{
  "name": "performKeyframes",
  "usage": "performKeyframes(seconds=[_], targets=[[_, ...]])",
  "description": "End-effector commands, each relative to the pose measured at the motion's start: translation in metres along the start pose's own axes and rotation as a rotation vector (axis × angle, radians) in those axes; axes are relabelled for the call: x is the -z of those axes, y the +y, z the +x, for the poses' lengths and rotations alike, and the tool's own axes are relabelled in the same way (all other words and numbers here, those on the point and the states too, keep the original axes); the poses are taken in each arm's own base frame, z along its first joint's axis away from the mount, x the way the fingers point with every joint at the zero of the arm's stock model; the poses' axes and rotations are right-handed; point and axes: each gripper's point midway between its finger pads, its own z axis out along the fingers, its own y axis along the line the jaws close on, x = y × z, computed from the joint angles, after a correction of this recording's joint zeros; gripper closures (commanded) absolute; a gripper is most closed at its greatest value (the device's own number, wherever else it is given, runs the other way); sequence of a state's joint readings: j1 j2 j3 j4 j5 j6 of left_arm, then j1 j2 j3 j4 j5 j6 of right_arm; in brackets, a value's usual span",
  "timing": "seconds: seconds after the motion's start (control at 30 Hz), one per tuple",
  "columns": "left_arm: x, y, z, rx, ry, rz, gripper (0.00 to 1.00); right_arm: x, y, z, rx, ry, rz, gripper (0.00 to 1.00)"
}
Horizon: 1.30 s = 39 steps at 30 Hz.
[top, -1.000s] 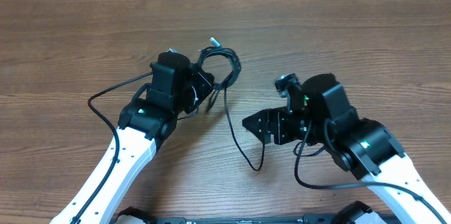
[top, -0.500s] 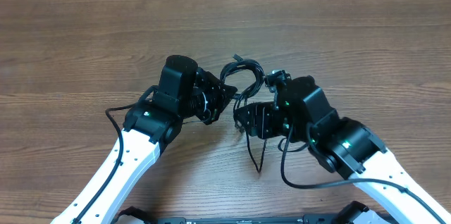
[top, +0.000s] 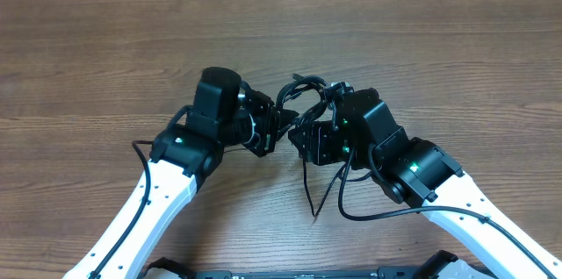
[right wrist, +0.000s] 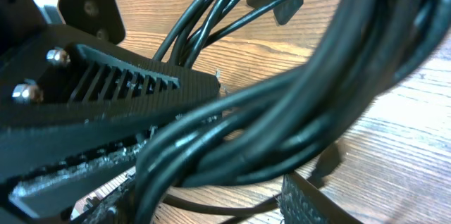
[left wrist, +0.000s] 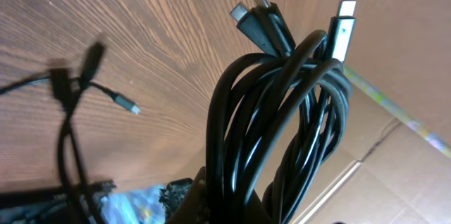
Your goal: Untangle cables
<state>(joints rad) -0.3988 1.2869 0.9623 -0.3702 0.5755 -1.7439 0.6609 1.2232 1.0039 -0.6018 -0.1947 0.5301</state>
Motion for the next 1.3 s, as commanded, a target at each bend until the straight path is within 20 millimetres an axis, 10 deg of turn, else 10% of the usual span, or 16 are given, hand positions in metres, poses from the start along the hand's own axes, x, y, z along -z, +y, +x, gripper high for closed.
performKeyframes(seconds=[0.0,0.53,0.73,0.83,1.27], targets=[[0.013,-0.013,0.013,0.058,0.089,0.033,0.96,0.001,0.002,-0.009,0.019,-0.023,0.011,0.47],[0.019,-0.015,0.011,0.128,0.119,0.038,0.96,-0.021,0.003,0.000,0.253,0.044,-0.022,0.47],[0.026,-0.019,0.007,0.137,0.147,0.049,0.96,-0.024,0.002,0.001,0.268,0.048,-0.021,0.95],[0.026,-0.019,0.006,0.092,0.139,0.054,0.96,-0.023,0.011,0.001,0.269,0.053,-0.070,0.96],[0.031,-0.027,-0.063,-0.659,-0.292,0.017,0.96,-0.001,0.041,0.034,0.240,0.198,-0.283,0.96]])
